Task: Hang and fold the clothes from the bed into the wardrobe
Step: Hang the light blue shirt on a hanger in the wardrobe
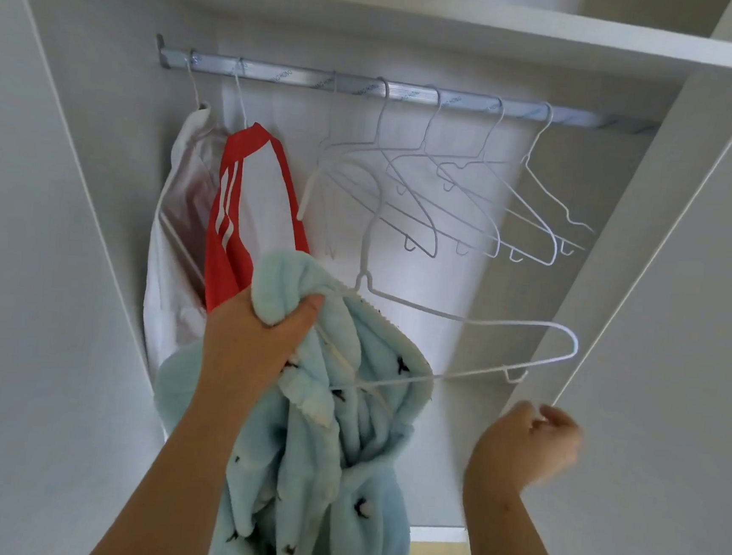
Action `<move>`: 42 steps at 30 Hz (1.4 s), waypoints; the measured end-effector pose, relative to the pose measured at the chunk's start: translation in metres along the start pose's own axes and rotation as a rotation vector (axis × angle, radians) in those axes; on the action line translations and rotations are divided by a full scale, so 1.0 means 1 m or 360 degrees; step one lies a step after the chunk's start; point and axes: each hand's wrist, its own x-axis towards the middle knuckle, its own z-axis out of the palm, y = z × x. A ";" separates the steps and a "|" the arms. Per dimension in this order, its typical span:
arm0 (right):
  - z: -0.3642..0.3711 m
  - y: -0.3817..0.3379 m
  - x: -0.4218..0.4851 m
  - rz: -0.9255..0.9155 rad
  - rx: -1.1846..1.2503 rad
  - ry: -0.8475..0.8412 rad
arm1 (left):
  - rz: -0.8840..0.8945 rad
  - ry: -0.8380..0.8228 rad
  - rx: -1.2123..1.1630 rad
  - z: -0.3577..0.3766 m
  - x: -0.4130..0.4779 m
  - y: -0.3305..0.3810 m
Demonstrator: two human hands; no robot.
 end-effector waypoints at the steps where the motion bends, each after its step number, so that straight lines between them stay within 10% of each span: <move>1: 0.001 0.006 0.000 0.0247 -0.0105 -0.0188 | 0.0001 0.0015 -0.0027 -0.002 0.000 0.004; 5: 0.005 0.014 -0.026 0.0856 -0.0279 -0.1327 | -0.0015 -0.0056 -0.0170 -0.007 0.000 0.015; 9: 0.011 0.023 -0.037 0.1027 -0.0444 -0.1845 | -0.0073 -0.0107 -0.0236 -0.015 0.001 0.019; 23: 0.013 -0.002 0.021 0.1326 0.0652 -0.1757 | -0.0330 -0.0382 -0.0107 -0.085 0.032 -0.038; 32: 0.000 -0.016 0.029 0.1511 0.0468 -0.2063 | -0.0461 -0.0502 -0.0041 -0.086 0.032 -0.057; 42: 0.008 -0.022 0.016 0.1006 -0.0076 -0.1930 | -0.0422 -0.0272 -0.0132 -0.053 0.020 -0.052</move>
